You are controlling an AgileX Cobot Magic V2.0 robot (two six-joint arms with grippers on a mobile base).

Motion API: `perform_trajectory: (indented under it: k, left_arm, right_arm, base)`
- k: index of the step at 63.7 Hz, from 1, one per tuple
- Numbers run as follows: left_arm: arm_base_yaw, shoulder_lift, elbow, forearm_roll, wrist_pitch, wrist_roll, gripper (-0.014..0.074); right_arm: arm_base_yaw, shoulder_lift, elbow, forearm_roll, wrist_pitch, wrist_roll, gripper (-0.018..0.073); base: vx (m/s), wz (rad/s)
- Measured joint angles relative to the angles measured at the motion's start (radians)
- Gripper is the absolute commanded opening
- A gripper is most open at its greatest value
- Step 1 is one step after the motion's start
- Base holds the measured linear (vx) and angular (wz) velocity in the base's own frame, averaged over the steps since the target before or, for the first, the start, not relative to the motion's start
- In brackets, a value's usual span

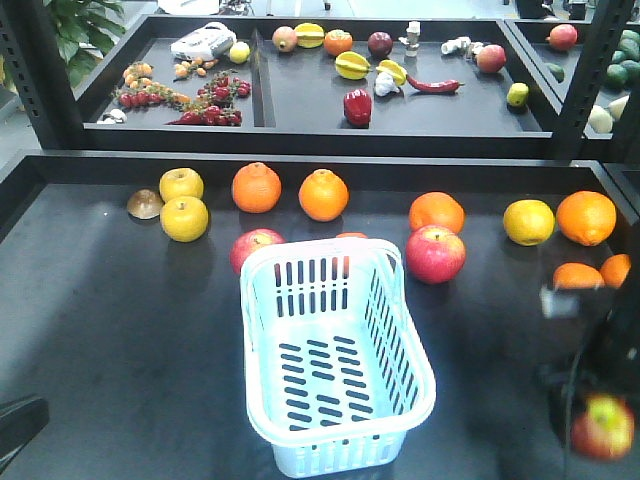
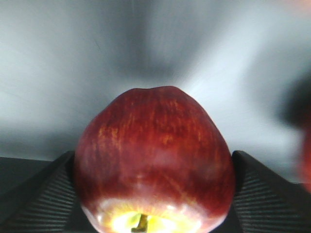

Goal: Pick three apples into basket with both arms
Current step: 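Carry the red apple with the right gripper over the basket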

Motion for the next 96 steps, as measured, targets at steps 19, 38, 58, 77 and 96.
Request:
perform_trajectory:
  k: [19, 38, 58, 77, 96]
  left_arm:
    - [0.000, 0.000, 0.000, 0.000, 0.000, 0.000, -0.0008]
    - [0.000, 0.000, 0.000, 0.000, 0.000, 0.000, -0.0008]
    - [0.000, 0.000, 0.000, 0.000, 0.000, 0.000, -0.0008]
    - [0.000, 0.000, 0.000, 0.000, 0.000, 0.000, -0.0008]
    - [0.000, 0.000, 0.000, 0.000, 0.000, 0.000, -0.0008]
  right_arm:
    - [0.000, -0.271, -0.067, 0.242, 0.030, -0.115, -0.0009]
    - [0.058, -0.312, -0.067, 0.775, 0.052, -0.429, -0.0005]
    - [0.348, -0.140, -0.067, 0.867, -0.204, -0.502, 0.0011]
    - [0.384, -0.005, -0.066, 0.871, -0.329, -0.539, 0.0168]
    - [0.384, 0.000, -0.066, 0.876, -0.345, -0.573, 0.0525]
  base:
    - [0.00, 0.00]
    - [0.00, 0.00]
    - [0.00, 0.00]
    - [0.00, 0.00]
    - [0.00, 0.00]
